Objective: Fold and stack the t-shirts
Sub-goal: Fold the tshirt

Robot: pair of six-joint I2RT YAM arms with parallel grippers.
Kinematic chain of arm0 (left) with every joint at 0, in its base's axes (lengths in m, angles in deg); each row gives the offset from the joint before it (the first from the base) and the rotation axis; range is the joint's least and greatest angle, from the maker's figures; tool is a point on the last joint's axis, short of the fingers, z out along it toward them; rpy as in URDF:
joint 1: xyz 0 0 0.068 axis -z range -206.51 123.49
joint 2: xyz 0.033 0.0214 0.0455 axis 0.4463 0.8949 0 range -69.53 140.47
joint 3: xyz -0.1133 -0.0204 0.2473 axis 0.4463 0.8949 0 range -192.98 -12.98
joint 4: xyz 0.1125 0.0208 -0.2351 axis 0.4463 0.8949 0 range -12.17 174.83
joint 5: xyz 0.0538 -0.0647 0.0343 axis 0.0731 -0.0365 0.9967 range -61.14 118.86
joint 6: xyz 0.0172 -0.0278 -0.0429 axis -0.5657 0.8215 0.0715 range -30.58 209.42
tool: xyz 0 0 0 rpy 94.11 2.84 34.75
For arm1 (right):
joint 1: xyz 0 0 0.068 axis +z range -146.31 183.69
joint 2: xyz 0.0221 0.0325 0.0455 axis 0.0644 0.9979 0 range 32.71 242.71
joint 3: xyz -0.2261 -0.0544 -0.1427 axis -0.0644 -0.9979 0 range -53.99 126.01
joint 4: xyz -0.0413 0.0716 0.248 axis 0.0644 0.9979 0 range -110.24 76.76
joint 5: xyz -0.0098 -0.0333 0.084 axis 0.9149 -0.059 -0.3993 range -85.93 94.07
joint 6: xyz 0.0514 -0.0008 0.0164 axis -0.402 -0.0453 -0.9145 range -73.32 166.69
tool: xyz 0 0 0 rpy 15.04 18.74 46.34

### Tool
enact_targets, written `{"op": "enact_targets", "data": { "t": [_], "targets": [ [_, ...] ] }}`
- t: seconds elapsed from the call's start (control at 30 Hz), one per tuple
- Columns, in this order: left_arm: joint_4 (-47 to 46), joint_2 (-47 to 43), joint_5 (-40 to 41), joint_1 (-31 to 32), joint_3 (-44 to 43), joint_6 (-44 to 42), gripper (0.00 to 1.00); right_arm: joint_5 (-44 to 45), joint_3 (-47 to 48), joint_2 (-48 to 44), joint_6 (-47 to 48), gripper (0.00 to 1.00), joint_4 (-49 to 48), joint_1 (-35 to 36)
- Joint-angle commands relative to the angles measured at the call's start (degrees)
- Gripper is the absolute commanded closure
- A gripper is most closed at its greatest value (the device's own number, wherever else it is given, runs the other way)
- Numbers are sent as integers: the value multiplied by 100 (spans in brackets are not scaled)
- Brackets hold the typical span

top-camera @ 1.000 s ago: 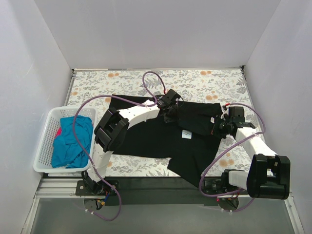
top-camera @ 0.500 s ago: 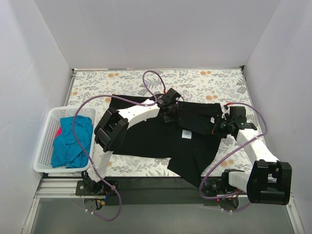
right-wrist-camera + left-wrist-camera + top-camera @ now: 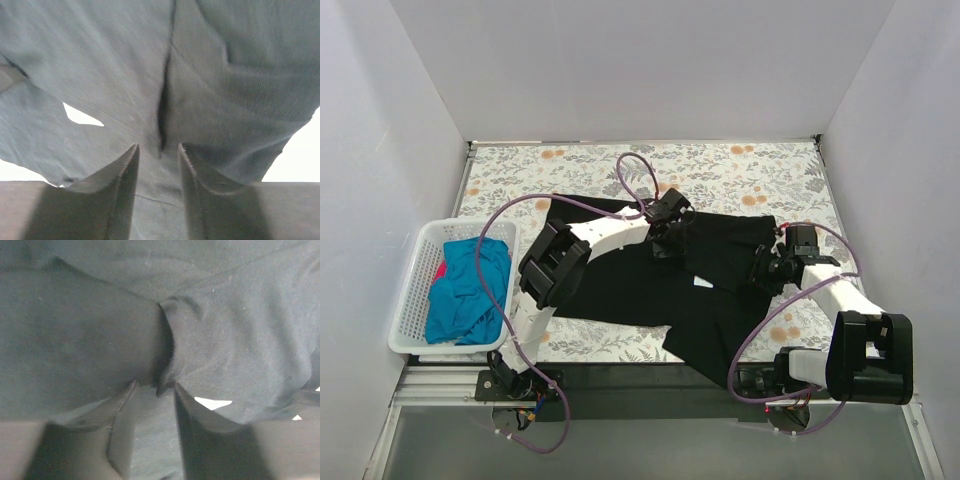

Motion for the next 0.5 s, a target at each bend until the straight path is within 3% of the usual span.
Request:
{"op": "enact_targets", "data": {
  "t": [0.0,0.07,0.2,0.47],
  "targets": [
    [90,-512,178,-252,-191,-47,60,268,765,-69,151,52,-257,-87],
    [29,-819,284,-454,-183,-47,49,251,1004,18,151,47,-388,-263],
    [-287,-1225,618,-1340,106,-108,42,85,1259,351,-110,49,-1143,-570],
    [-683,-857,812,-2731,195,-442,54,-522,1487,1484,-420,59,-2946,-913]
  ]
}}
